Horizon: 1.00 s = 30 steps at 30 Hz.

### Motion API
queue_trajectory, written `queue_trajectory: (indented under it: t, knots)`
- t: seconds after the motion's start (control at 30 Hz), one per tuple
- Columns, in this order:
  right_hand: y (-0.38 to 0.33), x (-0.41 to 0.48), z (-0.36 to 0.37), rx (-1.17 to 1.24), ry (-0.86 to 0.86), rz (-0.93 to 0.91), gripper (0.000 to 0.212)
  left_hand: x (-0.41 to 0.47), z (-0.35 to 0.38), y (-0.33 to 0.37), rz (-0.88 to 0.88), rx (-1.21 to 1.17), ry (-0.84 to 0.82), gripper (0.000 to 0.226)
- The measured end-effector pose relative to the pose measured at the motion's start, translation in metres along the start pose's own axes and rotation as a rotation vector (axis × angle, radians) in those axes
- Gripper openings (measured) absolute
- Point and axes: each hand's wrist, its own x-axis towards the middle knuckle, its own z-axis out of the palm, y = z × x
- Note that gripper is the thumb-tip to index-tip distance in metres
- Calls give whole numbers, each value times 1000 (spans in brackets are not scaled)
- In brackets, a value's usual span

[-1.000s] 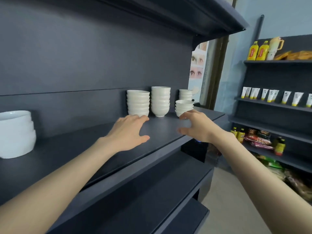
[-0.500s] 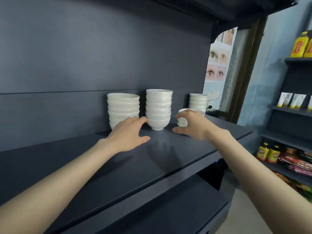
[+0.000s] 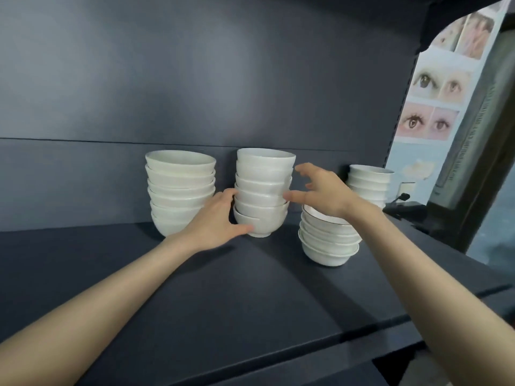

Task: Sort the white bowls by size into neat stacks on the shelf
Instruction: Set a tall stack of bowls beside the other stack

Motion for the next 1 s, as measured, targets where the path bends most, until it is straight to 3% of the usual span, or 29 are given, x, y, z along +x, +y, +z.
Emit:
queue_trajectory:
  t: [0.27,0.43,0.57,0.63,0.77,1.0]
  knots:
    - [43,46,2,273,-142,-29,101,22,41,5,-247,-273,126,103]
    - [50,67,4,416,-254,-66,94,37,47,7,-319,-420,152,123]
    - [53,80,-2,424,-326,-74,94,45,50,5,-315,-501,156,125]
    - [53,85,-2,440,-343,-58,97,48,50,5,-307,-518,141,120]
    - [53,93,1,480,-383,-48,95,55,51,6,-289,-514,132,78]
    - [50,96,5,484,-398,-63,93,60,53,-2,-260,-540,157,60]
